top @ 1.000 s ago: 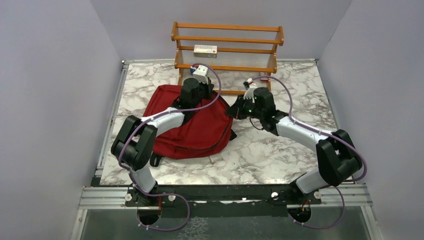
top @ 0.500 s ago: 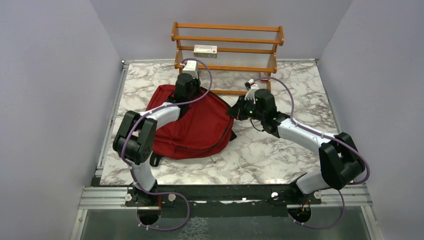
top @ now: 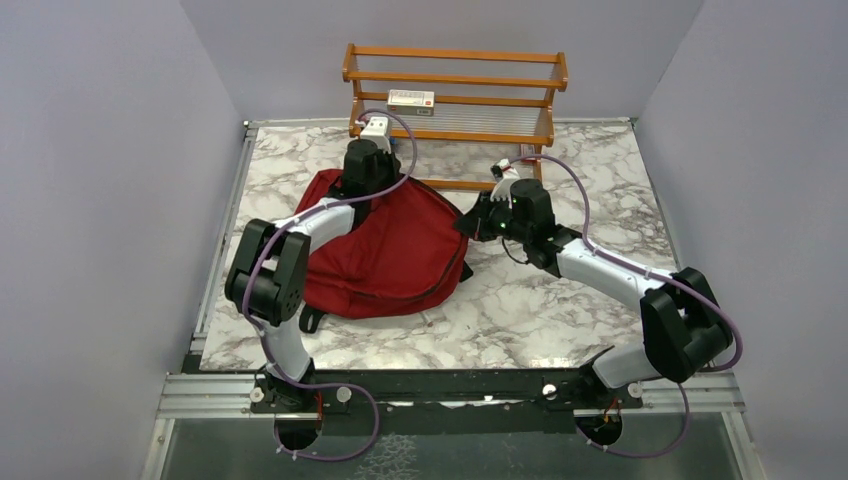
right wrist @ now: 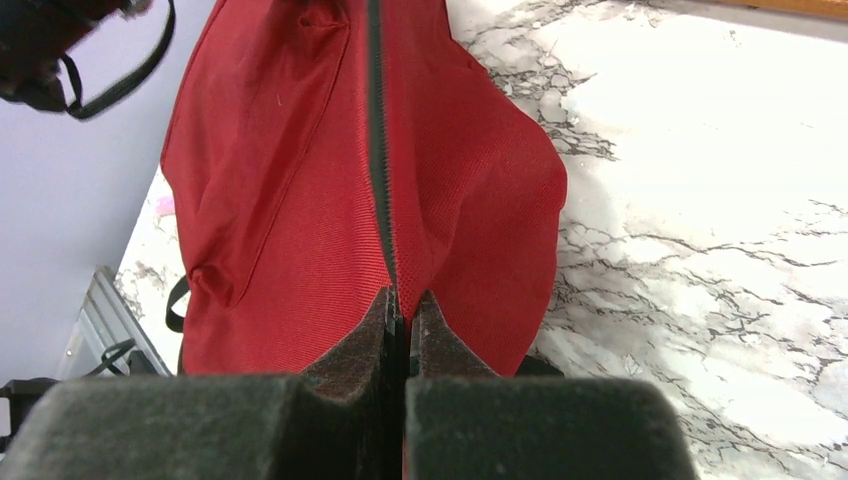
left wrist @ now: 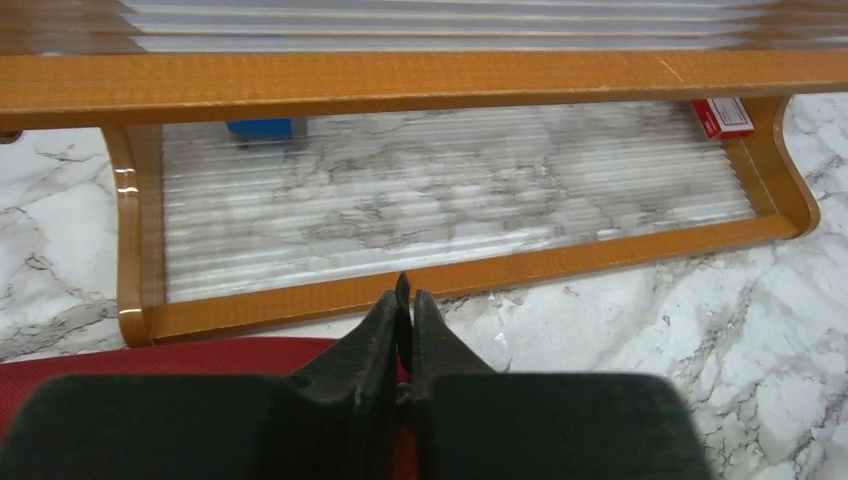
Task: Pack the student bag
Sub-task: Unzip the student bag at the center of the board.
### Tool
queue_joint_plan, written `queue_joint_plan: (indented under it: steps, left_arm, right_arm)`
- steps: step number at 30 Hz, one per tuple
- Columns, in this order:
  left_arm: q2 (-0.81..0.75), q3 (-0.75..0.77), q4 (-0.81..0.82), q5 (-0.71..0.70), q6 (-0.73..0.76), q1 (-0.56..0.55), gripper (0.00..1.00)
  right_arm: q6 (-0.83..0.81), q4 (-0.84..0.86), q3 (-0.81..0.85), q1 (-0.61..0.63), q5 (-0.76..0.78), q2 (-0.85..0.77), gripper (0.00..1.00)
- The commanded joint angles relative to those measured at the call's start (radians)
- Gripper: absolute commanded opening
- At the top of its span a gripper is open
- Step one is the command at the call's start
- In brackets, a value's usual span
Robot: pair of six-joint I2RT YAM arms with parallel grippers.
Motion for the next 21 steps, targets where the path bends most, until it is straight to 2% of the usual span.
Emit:
queue_joint_plan:
  steps: [1,4,8,13,21]
  left_arm:
    - [-0.001,0.082,-0.037,0.03,0.005,0.09,0.21]
    - [-0.024,0.088,-0.063,0.093,-0.029,0.106,0.4]
    - [-0.083,0.055,-0.072,0.126,-0.065,0.133,0.54]
    - [-0.163,-0.026,-0.109,0.126,-0.141,0.17,0.6]
    - [-0.197,-0.058,-0.351,0.153,-0.258,0.194,0.67]
  right_arm:
    - [-0.03,-0.049,-0.01,0.0,-0.016,-0.045,0.0]
    - [-0.038,-0.042,-0.008,-0.001,-0.034,-0.046,0.0]
    - [-0.053,-0.044,-0.008,0.001,-0.037,-0.043,0.01]
    - [-0.085,-0.072,0.002,0.0,-0.008,-0.034,0.02]
    - [-0.119,-0.132,-0.004,-0.001,0.082,-0.03,0.04]
